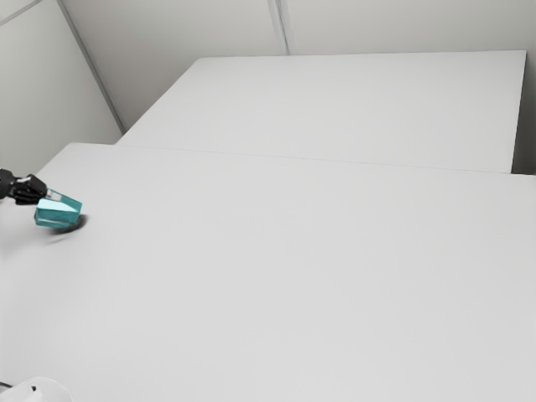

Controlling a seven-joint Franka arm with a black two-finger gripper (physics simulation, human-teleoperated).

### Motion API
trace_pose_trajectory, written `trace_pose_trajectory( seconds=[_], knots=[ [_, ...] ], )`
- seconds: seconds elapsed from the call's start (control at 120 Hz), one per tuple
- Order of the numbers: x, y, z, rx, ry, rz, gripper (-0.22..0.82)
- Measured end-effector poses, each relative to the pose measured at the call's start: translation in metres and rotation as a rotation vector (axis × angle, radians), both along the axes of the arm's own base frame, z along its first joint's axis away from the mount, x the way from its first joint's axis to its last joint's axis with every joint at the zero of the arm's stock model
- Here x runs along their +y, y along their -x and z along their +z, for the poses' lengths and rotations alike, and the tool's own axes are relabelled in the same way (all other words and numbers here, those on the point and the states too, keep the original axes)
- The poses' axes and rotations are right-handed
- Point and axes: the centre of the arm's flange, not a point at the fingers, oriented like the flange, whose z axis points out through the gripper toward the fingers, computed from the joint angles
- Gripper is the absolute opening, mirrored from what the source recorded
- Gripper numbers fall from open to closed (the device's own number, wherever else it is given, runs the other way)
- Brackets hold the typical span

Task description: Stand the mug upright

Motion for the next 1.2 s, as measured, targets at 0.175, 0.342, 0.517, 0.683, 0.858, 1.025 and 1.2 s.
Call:
trace_pose_trajectory(
  seconds=[0.175, 0.342, 0.517, 0.683, 0.858, 1.025, 1.2],
  knots=[
    [-0.036, -0.017, 0.015, 0.049, -0.047, -0.075, -0.17],
    [-0.098, -0.045, 0.051, 0.110, -0.144, -0.189, -0.18],
    [-0.155, -0.051, 0.074, 0.211, -0.244, -0.283, -0.18],
    [-0.209, -0.054, 0.092, 0.279, -0.326, -0.345, -0.18],
    [-0.261, -0.058, 0.111, 0.321, -0.412, -0.364, -0.18],
    [-0.312, -0.060, 0.135, 0.367, -0.518, -0.363, -0.18],
    [-0.353, -0.051, 0.142, 0.382, -0.547, -0.361, -0.18]
  ],
)
